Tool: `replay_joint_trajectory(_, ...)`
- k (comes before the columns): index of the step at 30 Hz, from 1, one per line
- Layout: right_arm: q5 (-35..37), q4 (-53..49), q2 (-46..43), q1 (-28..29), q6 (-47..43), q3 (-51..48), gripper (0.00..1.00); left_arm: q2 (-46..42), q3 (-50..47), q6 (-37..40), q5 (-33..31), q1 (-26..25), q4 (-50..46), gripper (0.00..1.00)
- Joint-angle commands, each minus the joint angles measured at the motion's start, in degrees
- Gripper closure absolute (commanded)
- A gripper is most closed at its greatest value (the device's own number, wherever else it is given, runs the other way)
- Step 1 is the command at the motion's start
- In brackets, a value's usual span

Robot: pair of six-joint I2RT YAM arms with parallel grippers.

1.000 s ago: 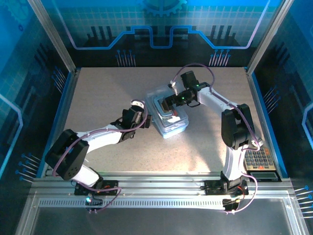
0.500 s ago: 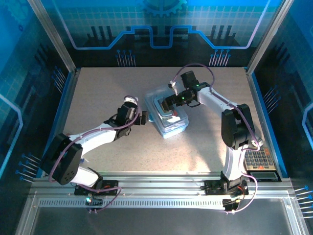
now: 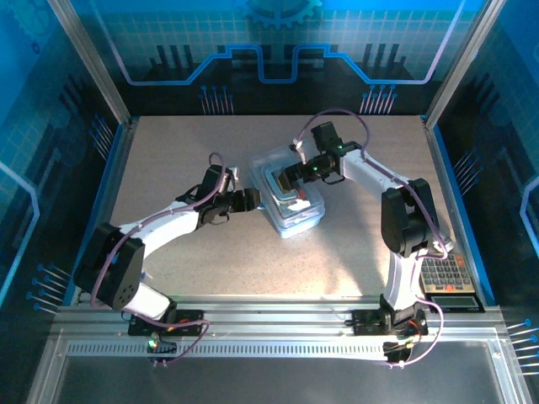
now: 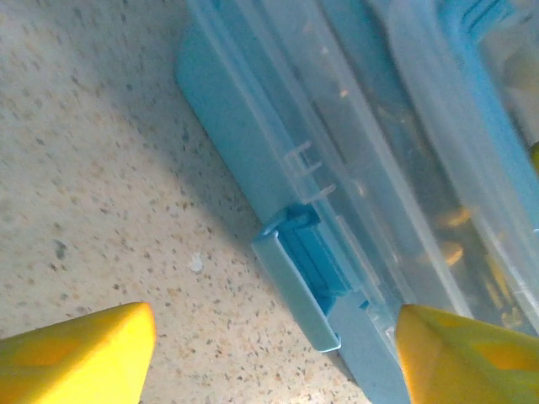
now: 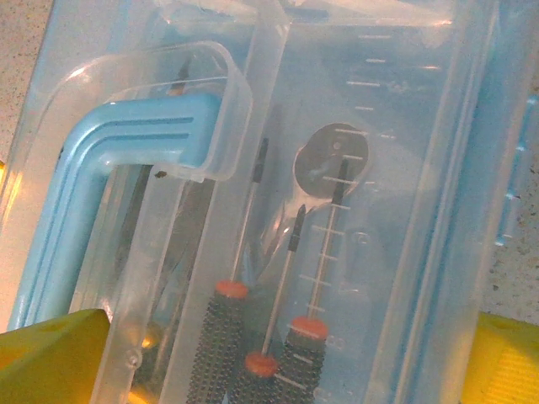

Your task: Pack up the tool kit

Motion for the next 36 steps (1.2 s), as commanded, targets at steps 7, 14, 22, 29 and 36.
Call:
replay_joint_trajectory(7,-4.04,-9.14,3.92,1.7,-1.54,-3.51,0.0,3.74,0.06,-6.15,6.36,0.81,4.47,0.3)
replay_joint_trajectory(14,-4.05,-9.16,3.99,1.71,-1.61,-3.44,0.0,6.39,0.11,-7.23,6.99,0.97,6.61,0.44)
replay_joint_trajectory(22,-4.05,-9.12,4.13,1.71,-1.6,-3.27,0.0,8.28,0.31,-7.87,7.37,1.14,7.47,0.58)
replay_joint_trajectory(29,-4.05,-9.09,4.31,1.71,-1.56,-3.26,0.0,7.99,0.49,-7.81,6.98,1.38,7.25,0.7)
replay_joint_trajectory(36,-3.92,-9.27,4.32,1.71,-1.66,-3.07,0.0,7.01,1.1,-7.26,6.94,1.62,6.09,0.85)
